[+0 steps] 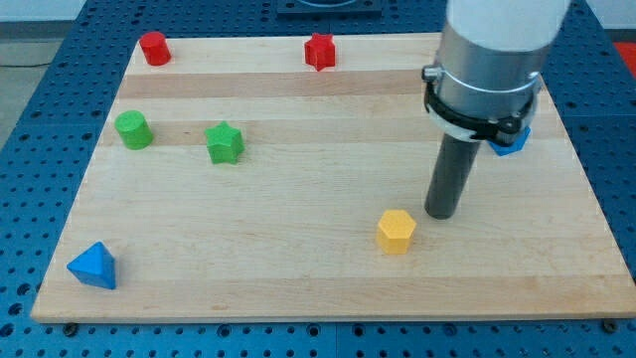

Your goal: Move the yellow hexagon towards the bottom center of board

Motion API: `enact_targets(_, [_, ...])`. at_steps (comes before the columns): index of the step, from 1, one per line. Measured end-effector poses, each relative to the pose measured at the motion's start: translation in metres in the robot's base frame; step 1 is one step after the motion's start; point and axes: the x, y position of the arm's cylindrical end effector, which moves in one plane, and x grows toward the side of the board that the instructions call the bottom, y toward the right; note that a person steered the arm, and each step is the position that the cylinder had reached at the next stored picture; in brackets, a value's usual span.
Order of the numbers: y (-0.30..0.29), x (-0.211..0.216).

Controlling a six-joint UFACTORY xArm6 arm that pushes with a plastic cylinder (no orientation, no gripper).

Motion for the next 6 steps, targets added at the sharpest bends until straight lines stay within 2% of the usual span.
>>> enact_targets(2, [-0.028, 0.027])
enact_targets(6, [-0.089, 0.04])
